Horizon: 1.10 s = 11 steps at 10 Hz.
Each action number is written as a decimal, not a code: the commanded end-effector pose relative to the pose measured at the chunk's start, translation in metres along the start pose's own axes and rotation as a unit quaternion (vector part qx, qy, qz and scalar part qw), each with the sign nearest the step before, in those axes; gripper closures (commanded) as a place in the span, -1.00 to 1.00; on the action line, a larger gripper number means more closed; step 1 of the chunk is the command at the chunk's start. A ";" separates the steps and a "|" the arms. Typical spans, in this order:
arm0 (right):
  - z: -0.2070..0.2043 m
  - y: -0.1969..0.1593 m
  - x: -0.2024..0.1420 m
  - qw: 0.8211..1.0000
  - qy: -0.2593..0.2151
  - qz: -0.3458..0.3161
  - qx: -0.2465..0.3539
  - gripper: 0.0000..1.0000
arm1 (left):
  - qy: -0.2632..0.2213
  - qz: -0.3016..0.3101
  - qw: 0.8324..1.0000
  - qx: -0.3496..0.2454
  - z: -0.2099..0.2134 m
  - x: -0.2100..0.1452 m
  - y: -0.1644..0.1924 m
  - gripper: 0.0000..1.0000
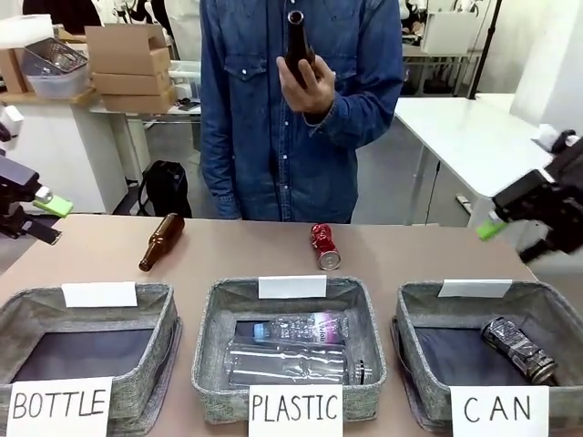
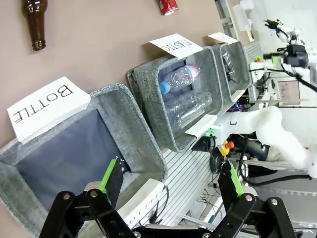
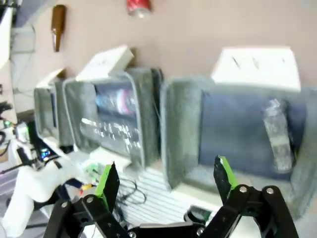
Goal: Sort the can waste into the basket.
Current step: Pick up the can waste from the table and place it in the right Fabric basket.
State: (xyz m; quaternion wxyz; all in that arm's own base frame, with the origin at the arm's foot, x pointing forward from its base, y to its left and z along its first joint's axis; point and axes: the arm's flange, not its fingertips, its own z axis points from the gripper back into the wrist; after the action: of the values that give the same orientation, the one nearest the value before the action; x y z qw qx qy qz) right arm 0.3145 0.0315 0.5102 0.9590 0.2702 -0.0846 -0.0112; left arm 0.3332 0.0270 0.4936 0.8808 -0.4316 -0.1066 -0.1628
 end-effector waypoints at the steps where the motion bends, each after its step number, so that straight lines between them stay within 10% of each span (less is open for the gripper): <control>1: -0.061 0.037 0.083 0.996 -0.022 0.079 0.025 -1.00 | 0.004 -0.006 1.000 0.000 0.003 -0.002 0.000 -1.00; 3: -0.057 0.034 0.097 0.997 -0.007 0.078 -0.012 -1.00 | 0.004 -0.006 1.000 0.000 0.003 -0.002 0.000 -1.00; 8: 0.046 -0.047 -0.038 0.999 0.011 0.013 0.033 -1.00 | 0.004 -0.006 1.000 0.000 0.003 -0.002 0.000 -1.00; 11: 0.032 -0.042 -0.021 0.998 -0.045 -0.028 0.035 -1.00 | 0.004 -0.006 1.000 0.000 0.003 -0.002 0.000 -1.00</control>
State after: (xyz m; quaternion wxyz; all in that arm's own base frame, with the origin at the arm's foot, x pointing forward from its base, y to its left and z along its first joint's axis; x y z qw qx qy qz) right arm 0.2705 -0.0388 0.5310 0.9456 0.3090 -0.1010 -0.0149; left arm 0.3330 0.0269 0.4942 0.8808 -0.4313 -0.1073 -0.1633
